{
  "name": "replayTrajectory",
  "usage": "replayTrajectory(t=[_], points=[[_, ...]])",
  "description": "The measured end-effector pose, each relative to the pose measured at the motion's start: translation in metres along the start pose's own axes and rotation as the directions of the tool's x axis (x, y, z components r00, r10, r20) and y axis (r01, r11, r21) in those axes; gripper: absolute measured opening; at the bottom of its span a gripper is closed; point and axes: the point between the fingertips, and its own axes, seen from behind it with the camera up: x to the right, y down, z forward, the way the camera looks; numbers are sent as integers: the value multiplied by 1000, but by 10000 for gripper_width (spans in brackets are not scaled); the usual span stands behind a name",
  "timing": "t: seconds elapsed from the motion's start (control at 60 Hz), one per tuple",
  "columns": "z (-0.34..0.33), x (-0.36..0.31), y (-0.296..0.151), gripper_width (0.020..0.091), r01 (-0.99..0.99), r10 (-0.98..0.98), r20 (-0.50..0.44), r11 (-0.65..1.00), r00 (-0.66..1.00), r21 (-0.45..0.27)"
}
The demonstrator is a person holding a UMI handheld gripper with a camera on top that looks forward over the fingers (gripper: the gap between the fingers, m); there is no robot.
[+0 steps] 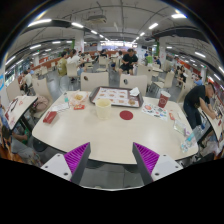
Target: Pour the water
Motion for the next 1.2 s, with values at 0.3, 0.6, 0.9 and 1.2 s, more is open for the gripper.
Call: replayTrajectory(t=[0.3,0.6,0.9,1.2], points=[[-6,96,21,856,-33,34,-56,999,998,5],[4,276,83,855,-82,82,-187,997,979,9],[54,420,88,856,-123,141,-251,989,958,84],[124,473,55,740,-159,190,-206,975,960,157]])
